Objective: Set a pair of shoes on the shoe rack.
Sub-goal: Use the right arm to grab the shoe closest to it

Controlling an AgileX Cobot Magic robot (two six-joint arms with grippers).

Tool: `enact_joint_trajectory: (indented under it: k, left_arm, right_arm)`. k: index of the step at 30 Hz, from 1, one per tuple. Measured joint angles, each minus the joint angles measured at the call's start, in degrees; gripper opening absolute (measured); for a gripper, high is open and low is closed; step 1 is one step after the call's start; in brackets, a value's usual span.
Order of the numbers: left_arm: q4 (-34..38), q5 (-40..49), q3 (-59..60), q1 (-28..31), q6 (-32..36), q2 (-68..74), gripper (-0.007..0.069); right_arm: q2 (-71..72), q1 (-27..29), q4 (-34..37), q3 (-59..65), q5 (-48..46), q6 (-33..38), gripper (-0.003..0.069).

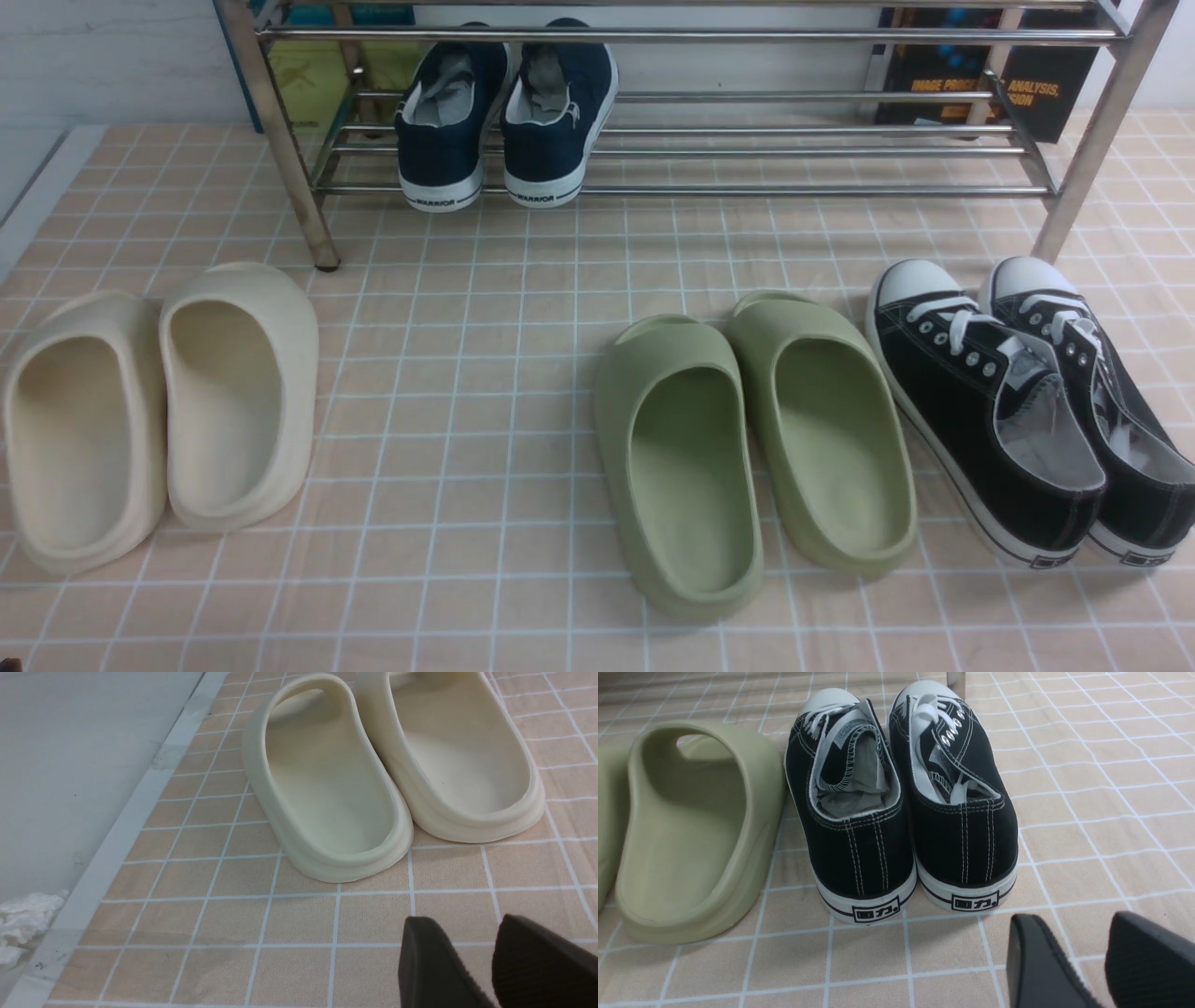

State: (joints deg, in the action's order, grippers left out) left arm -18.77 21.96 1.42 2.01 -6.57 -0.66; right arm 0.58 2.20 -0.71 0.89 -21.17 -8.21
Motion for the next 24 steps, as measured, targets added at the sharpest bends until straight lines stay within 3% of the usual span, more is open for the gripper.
enact_joint_trajectory:
  k: [7, 11, 12, 16, 19, 22, 24]
  left_arm:
    - [0.0, 0.0, 0.0, 0.0, 0.0, 0.0, 0.0239]
    - [0.0, 0.0, 0.0, 0.0, 0.0, 0.0, 0.0239]
    - [0.0, 0.0, 0.0, 0.0, 0.0, 0.0, 0.0239]
    - [0.0, 0.0, 0.0, 0.0, 0.0, 0.0, 0.0239]
    - [0.0, 0.0, 0.0, 0.0, 0.0, 0.0, 0.0239]
    - [0.0, 0.0, 0.0, 0.0, 0.0, 0.0, 0.0239]
    - [0.0, 0.0, 0.0, 0.0, 0.0, 0.0, 0.0239]
  right_arm:
    - [0.0, 0.0, 0.71, 0.0, 0.0, 0.0, 0.0239]
    - [0.0, 0.0, 6.58, 0.0, 0.0, -1.13, 0.0239]
    - [0.0, 0.0, 12.48, 0.0, 0.0, -3.43, 0.0239]
    - [0.0, 0.0, 24.88, 0.1, -0.44, -9.11, 0.0239]
    - [0.0, 0.0, 39.6, 0.44, -1.15, -16.01, 0.0239]
    - [0.0, 0.0, 47.01, 0.45, -1.34, -17.44, 0.0239]
    - [0.0, 0.0, 47.94, 0.45, -1.23, -16.98, 0.0239]
